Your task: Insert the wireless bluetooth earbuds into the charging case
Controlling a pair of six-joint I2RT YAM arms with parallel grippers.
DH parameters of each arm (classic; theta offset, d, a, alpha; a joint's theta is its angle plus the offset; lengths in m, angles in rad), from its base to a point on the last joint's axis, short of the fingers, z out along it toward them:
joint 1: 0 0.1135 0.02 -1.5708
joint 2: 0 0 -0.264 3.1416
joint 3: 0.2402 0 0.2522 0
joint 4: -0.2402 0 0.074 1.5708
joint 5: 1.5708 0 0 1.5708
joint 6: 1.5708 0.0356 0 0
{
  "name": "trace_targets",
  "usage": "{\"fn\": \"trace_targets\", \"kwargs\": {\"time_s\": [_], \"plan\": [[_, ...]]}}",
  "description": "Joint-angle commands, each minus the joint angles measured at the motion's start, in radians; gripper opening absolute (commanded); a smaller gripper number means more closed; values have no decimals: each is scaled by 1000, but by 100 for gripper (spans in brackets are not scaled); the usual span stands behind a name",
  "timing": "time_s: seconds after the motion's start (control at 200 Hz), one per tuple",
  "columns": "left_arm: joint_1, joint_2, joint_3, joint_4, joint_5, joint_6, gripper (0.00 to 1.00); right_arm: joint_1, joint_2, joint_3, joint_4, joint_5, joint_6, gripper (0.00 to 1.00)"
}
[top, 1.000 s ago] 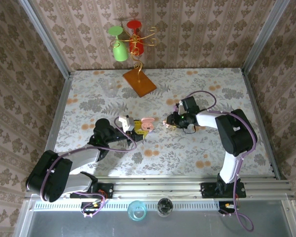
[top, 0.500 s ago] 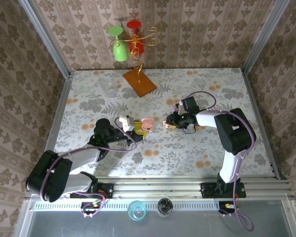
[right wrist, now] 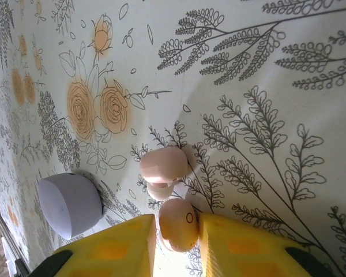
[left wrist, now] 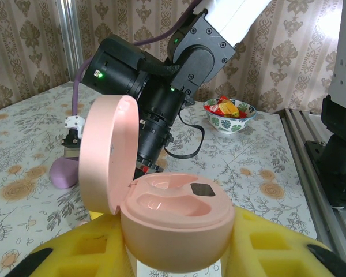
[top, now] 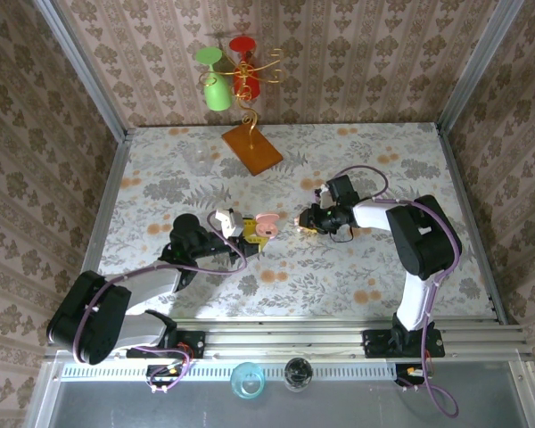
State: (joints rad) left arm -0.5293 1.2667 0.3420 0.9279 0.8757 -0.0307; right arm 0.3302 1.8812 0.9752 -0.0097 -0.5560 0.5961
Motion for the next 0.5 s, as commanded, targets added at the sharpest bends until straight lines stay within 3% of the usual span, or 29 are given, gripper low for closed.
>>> {"fn": "trace_targets", "kwargs": {"time_s": [0.0, 0.495], "plan": [[5, 10, 25, 26, 26, -8, 32, 12, 32, 47, -61, 17, -37, 28], [5, 18, 23, 35, 27, -11, 32, 67, 54, 138, -270, 197, -144, 25]]}}
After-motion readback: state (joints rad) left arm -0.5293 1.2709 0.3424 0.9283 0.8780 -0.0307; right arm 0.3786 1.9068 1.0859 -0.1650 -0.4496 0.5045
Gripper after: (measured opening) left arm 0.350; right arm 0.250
